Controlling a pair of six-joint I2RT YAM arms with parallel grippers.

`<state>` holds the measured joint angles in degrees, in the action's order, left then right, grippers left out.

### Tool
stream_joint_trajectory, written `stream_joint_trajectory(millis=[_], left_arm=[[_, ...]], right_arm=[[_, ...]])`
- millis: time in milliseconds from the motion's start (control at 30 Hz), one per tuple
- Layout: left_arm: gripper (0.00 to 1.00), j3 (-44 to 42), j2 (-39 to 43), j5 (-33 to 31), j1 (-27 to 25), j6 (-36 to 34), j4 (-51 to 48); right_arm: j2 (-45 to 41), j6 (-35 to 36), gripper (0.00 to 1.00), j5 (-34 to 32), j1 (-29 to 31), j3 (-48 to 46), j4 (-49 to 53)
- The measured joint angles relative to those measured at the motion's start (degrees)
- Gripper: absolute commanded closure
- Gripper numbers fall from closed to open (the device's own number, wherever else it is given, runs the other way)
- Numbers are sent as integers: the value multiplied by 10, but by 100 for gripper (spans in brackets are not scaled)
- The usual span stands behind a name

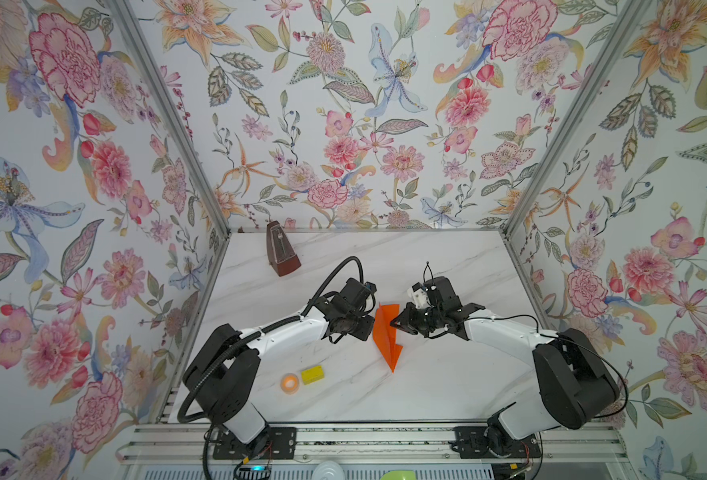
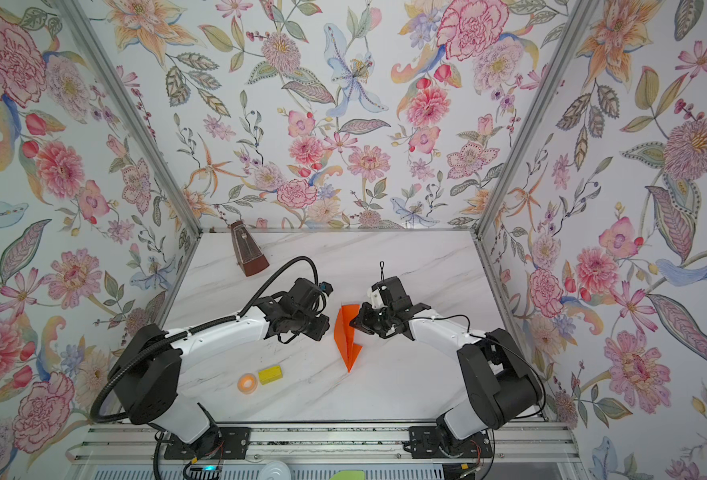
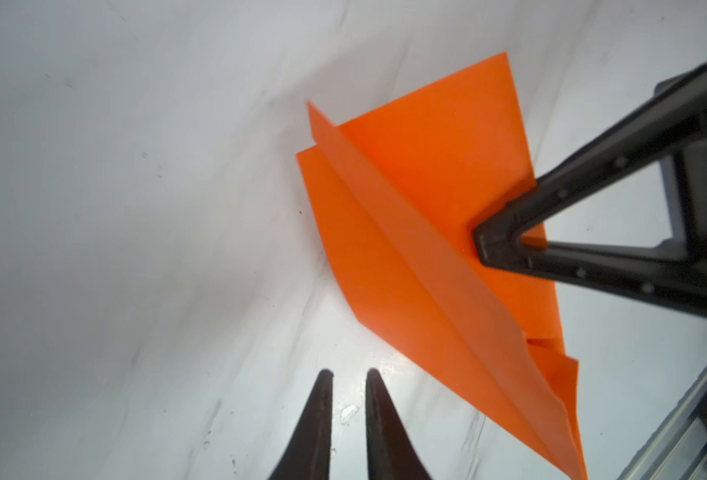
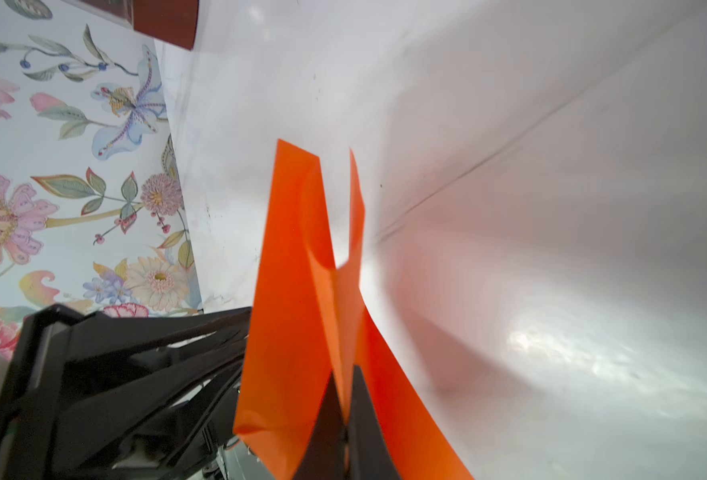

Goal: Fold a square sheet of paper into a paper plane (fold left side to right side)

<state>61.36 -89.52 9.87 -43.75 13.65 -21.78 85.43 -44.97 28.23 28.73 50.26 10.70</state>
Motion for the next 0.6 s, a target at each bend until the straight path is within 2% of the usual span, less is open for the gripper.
stream_joint_trajectory(millis=[200, 300, 367, 467, 533, 600], left_arm=[[75, -30, 106, -48, 33, 19, 5], [71, -65, 145, -52, 71, 39, 12], [70, -97, 171, -45, 99, 56, 23], [68, -142, 203, -37, 131, 81, 39], [68, -164, 219, -27, 141, 94, 49], [68, -180, 228, -18, 142, 103, 57]], right_arm=[[-52, 74, 100, -175, 5, 130, 205], [-46, 86, 100, -286, 39, 173, 288], [-23, 85, 100, -364, 85, 199, 342], [33, 73, 100, -443, 147, 224, 389], [80, 61, 97, -472, 181, 236, 408], [137, 45, 90, -487, 213, 255, 424]])
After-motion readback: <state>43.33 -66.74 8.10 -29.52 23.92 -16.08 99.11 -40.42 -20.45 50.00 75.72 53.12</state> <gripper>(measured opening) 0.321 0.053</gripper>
